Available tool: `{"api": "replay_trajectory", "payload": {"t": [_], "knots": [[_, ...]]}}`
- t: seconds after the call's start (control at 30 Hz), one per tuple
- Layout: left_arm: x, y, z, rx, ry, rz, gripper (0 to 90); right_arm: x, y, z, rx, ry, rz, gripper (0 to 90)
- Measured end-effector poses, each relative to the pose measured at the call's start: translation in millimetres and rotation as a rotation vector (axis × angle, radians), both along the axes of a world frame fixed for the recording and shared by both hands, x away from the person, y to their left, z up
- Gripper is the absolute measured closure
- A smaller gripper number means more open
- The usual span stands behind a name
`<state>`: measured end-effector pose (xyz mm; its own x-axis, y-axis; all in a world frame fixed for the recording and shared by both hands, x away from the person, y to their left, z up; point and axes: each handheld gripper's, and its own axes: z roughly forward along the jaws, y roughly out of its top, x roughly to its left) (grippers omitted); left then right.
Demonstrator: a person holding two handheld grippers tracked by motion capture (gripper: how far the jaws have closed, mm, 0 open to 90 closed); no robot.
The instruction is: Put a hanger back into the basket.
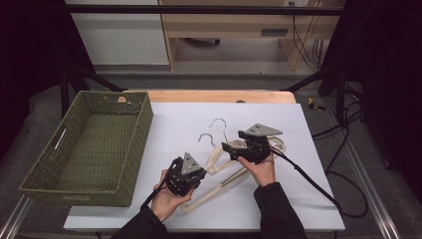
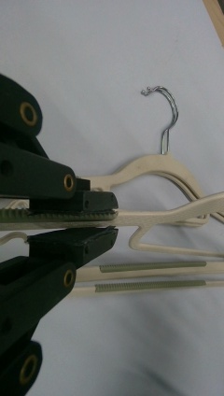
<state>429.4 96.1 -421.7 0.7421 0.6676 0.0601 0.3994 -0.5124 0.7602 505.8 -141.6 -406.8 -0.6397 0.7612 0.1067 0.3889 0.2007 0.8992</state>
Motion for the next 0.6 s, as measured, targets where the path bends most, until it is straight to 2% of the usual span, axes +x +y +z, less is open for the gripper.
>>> {"api": "replay_trajectory", "payload": {"t": [0.13,0.17,0.2,0.27,0.3,0.37,0.4,0.47,0.5,0.57,0.6], "knots": [[-1.9,-1.9,-0.7,0.0,0.003,-0.011,81.6,6.0,6.8,-7.3,-0.029,0.012,0.012,32.9],[-2.2,-1.7,-0.8,-0.001,0.006,-0.013,81.6,7.5,8.8,-9.4,-0.022,0.014,0.02,40.9],[-2.2,-1.7,-0.8,-0.001,0.006,-0.013,81.7,7.5,8.8,-9.4,-0.022,0.014,0.02,40.9],[-2.7,-1.6,-0.5,-0.001,0.007,-0.017,81.7,6.5,8.1,-7.8,-0.018,0.008,0.032,52.7],[-2.7,-1.6,-0.5,-0.001,0.007,-0.017,81.7,6.5,8.1,-7.8,-0.018,0.008,0.032,52.7],[-3.0,-1.6,-0.7,-0.004,0.012,-0.019,81.6,5.8,6.7,-4.8,-0.007,0.008,0.038,61.9],[-3.1,-1.7,-0.8,-0.004,0.017,-0.021,81.6,5.8,6.7,-4.8,-0.007,0.008,0.038,61.9],[-3.6,-1.9,-1.7,-0.001,0.021,-0.026,81.7,5.4,4.2,-1.6,0.001,0.008,0.054,70.8],[-3.7,-1.9,-2.3,0.0,0.024,-0.029,81.7,5.4,4.2,-1.6,0.001,0.008,0.054,70.8],[-3.5,-1.5,-3.3,-0.003,0.029,-0.03,81.6,6.1,3.6,-0.8,-0.003,0.022,0.059,80.3],[-3.5,-1.5,-3.3,-0.003,0.029,-0.03,81.5,6.1,3.6,-0.8,-0.003,0.022,0.059,80.3]]}}
